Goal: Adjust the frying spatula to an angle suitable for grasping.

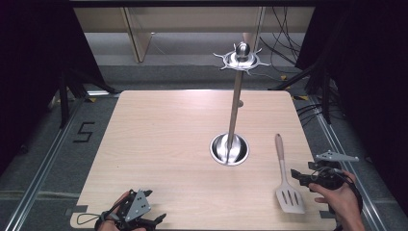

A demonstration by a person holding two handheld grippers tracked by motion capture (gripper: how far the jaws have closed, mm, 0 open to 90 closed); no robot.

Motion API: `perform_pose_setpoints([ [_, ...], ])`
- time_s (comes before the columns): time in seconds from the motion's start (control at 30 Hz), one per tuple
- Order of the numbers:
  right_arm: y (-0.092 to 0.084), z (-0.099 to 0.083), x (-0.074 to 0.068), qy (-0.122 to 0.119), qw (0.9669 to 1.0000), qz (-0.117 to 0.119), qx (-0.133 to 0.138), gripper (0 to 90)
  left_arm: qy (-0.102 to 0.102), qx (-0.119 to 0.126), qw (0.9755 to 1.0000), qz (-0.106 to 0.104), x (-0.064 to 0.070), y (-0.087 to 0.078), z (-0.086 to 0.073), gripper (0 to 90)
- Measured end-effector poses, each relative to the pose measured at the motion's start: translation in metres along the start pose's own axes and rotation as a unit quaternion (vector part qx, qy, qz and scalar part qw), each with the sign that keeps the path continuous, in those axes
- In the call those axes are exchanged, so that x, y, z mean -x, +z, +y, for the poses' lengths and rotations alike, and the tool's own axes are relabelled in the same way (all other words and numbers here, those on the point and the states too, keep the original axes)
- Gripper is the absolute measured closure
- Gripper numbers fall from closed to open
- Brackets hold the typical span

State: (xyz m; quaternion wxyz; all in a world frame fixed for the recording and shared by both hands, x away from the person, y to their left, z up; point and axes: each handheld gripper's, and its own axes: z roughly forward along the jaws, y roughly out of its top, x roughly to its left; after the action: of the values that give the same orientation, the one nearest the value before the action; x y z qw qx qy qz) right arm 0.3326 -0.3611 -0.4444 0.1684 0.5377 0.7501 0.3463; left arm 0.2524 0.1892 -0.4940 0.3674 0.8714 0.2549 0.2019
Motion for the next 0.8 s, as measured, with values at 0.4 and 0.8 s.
perform_pose_setpoints([
  [0.4,0.017,0.027,0.001,-0.021,0.9992,-0.006,-0.032,31.3,-0.005,0.001,1.0,-0.001,0.0,0.001,-0.001,15.4],
  [0.8,0.032,0.043,0.002,-0.031,0.9966,-0.007,-0.076,40.2,-0.002,-0.004,1.0,0.003,-0.001,0.0,0.0,15.4],
])
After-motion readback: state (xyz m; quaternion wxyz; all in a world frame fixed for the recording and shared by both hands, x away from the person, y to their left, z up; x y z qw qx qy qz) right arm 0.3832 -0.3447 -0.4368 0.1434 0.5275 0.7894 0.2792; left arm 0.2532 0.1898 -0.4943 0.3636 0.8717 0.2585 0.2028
